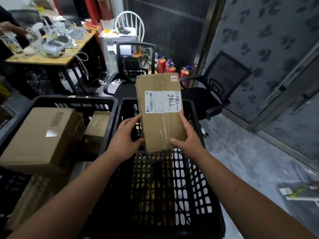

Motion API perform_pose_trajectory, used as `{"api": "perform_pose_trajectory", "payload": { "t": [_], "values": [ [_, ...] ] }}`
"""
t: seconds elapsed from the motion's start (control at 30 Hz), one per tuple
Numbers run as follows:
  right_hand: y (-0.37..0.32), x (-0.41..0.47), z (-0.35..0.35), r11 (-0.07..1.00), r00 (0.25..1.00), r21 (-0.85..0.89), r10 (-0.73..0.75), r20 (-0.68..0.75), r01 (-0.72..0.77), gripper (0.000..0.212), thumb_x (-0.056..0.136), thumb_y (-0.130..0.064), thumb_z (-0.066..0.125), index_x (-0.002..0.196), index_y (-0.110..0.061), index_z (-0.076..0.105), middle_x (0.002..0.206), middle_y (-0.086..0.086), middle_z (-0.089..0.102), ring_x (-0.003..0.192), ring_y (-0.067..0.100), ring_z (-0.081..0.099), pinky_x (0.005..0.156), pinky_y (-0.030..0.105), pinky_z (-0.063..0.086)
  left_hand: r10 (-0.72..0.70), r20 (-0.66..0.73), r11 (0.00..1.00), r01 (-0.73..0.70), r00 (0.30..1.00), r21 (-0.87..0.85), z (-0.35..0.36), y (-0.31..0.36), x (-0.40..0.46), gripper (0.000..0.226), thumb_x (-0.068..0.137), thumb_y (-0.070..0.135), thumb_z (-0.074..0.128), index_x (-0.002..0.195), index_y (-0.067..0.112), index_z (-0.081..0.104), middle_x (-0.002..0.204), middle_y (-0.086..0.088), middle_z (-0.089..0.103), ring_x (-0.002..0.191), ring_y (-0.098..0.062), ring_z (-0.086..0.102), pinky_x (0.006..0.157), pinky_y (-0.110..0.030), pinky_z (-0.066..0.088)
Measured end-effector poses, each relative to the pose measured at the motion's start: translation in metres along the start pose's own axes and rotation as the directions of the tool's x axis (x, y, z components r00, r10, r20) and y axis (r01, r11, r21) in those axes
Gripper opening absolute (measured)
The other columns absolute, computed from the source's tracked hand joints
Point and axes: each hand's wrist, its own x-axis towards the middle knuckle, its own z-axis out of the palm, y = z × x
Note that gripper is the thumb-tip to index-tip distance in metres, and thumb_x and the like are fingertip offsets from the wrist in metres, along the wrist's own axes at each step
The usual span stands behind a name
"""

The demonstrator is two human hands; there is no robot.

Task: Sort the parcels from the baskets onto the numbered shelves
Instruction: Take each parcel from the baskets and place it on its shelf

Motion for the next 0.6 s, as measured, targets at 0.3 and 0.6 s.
{"api": "perform_pose_trajectory", "payload": {
  "t": [0.3,0.6],
  "values": [
    [0.002,0.000,-0.011,0.992,0.986,0.083,-0.101,0.130,0.091,0.110,0.085,0.005,0.073,0.158,-0.060,0.023,0.156,-0.017,0.032,0.130,-0.005,0.046,0.089,0.012,0.052,-0.115,-0.330,0.934,0.215,0.937,0.286,0.003,0.048,-0.047,0.099,0.080,0.037,0.087,0.162,0.033,0.030,0.157,0.006,0.044,0.143,-0.019,0.044,0.117,-0.043,0.042],
    [0.003,-0.028,-0.041,0.967,0.909,0.155,-0.243,0.339,0.201,0.111,0.082,0.000,0.077,0.155,-0.064,0.024,0.160,-0.014,0.033,0.139,0.013,0.049,0.105,0.041,0.056,-0.258,-0.525,0.828,0.466,0.811,0.312,0.041,0.113,-0.131,0.095,0.083,0.041,0.082,0.163,0.028,0.031,0.158,0.000,0.044,0.144,-0.024,0.042,0.118,-0.048,0.040]
  ]
}}
